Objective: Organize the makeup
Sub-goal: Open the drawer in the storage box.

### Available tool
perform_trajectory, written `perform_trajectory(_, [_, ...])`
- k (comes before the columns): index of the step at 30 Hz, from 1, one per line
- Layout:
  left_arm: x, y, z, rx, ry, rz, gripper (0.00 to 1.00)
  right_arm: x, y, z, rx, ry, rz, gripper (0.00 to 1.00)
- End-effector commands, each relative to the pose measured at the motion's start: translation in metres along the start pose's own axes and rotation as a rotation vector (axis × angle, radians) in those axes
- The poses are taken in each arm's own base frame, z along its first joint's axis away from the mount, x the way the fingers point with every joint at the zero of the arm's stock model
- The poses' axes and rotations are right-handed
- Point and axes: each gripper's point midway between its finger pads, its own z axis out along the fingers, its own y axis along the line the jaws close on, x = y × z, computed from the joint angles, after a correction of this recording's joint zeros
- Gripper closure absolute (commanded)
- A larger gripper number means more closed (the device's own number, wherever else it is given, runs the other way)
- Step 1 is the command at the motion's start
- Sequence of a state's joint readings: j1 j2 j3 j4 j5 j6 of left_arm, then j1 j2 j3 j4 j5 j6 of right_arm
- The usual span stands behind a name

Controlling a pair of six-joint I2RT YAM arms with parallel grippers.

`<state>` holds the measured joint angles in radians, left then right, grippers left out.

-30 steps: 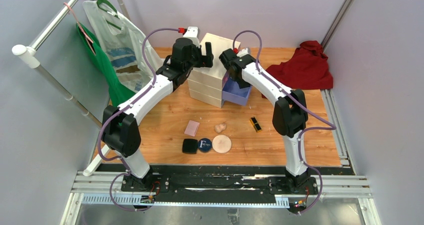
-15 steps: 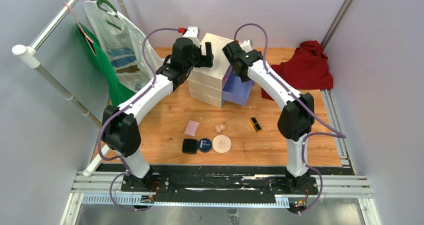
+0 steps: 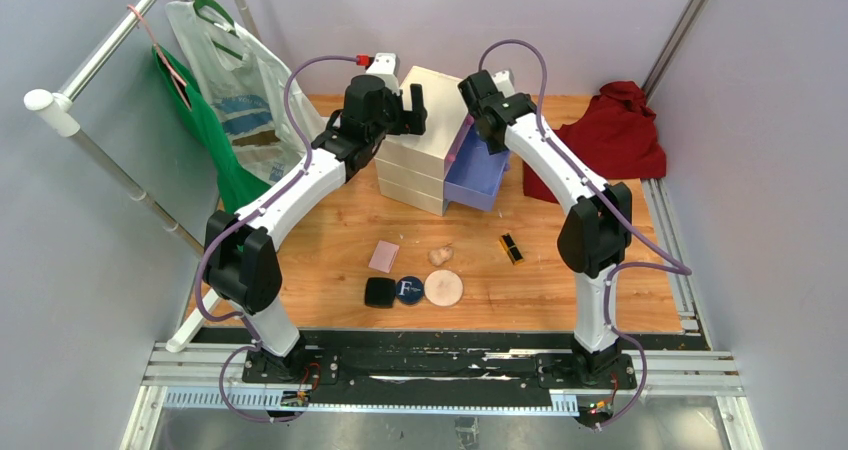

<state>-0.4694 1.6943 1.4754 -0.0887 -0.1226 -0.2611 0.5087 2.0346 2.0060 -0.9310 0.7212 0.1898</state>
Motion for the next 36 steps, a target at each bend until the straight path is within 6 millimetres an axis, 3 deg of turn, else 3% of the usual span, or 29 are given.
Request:
perform_trajectory(1, [0.094, 0.033, 0.0, -0.102, 0.307, 0.022, 0.02, -0.013, -0.001, -0.002, -0.033, -0.036, 0.026, 0.34])
perform_trajectory(8, [0.095, 0.032, 0.003, -0.096, 0.31, 0.014, 0.02, -0.014, 0.006, 0.005, -0.059, -0.032, 0.024, 0.34])
perform_trajectory(18, [0.088, 0.029, 0.014, -0.096, 0.303, 0.019, 0.02, 0.014, 0.018, 0.04, -0.06, 0.068, 0.003, 0.34])
perform_trajectory(27, [0.096, 0.036, 0.028, -0.133, 0.328, 0.025, 0.02, 0.023, -0.007, 0.045, 0.029, 0.098, -0.011, 0.33])
perform_trajectory(36, [0.101, 0.036, 0.029, -0.133, 0.341, 0.022, 0.02, 0.042, -0.027, 0.043, 0.097, 0.147, -0.033, 0.33])
